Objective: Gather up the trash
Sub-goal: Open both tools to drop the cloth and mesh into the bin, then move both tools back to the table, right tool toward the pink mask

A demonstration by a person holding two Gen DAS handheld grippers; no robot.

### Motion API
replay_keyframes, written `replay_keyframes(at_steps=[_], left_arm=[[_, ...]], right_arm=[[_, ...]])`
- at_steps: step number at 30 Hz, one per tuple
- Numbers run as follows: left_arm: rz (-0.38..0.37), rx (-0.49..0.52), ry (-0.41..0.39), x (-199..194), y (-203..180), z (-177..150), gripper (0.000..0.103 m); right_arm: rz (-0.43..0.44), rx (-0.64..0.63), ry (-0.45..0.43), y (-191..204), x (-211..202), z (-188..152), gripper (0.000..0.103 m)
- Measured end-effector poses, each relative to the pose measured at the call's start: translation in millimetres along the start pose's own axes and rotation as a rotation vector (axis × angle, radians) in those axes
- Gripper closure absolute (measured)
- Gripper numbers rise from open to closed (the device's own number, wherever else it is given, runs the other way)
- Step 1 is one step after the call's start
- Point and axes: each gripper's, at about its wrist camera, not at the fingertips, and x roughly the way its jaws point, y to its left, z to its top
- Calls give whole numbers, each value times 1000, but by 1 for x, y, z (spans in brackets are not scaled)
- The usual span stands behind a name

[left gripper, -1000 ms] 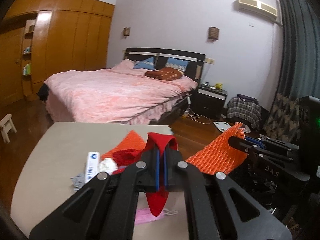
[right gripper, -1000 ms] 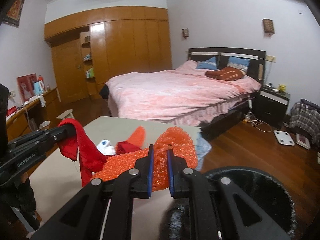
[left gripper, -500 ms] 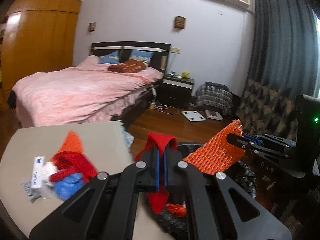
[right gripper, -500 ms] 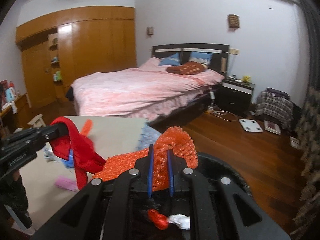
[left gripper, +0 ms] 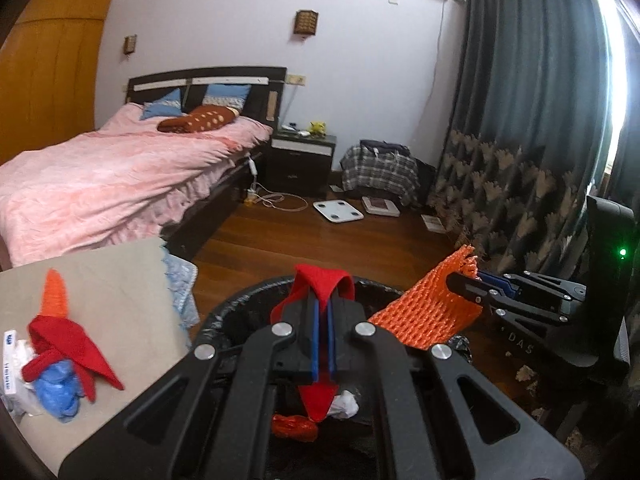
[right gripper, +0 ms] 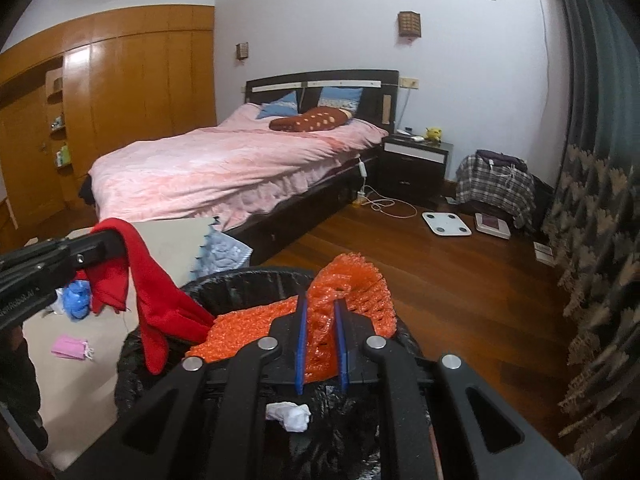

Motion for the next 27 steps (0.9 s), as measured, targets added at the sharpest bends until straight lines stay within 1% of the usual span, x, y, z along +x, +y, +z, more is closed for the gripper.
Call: replay_keyframes(at_steps=[2,3,4,5,6,7,8,9,10,11,12,13,15,17,18,19,20,23,27], left_arm=[[-9,3,17,6,-1,-2,97],[-9,5,30,9,-1,-4,94],[-7,6,37,10,0,-6,84],[-5,5,43,11,1,-8,76],[0,1,54,12,4,-12,74],[3,-1,61,13,6,-13,72],[10,-6,72,14,10,-16,70],[15,-10,77,13,14,-17,69],[25,-16,81,12,18,-18,66],[37,-23,83,10,23,-21,64],[49,-29,83,8,28,-22,63],[60,-33,80,6,31,-22,60],[89,-36,69,-1,39,-23,52],[129,-37,51,-12,49,-25,40],[143,-36,46,-15,49,-25,37],[164,-33,37,-21,53,-26,32],[187,-33,29,-28,58,-27,26],[234,-53,14,-43,70,-28,18],[309,-74,-5,-68,92,-33,13]], right_arm=[[-9,5,9,-2,3,-3,83],[-12,7,14,-2,6,-5,83],[-14,7,21,-2,8,-7,82],[-15,7,26,-2,9,-8,77],[-18,7,31,-2,10,-10,72],[-19,9,34,-3,11,-9,71],[-20,12,37,-3,12,-11,67],[-20,15,39,-3,11,-13,60],[-21,17,41,-3,12,-13,56],[-22,18,39,-3,12,-14,48],[-23,16,37,-2,11,-15,44],[-23,13,33,0,11,-15,42],[-25,6,30,2,10,-13,26],[-27,-2,12,7,7,-12,18],[-25,-5,4,9,6,-11,12],[-18,-9,-4,14,5,-10,8],[-12,-10,-9,17,4,-9,6],[24,-9,-22,29,3,-8,6],[77,-12,-25,51,4,-6,6]])
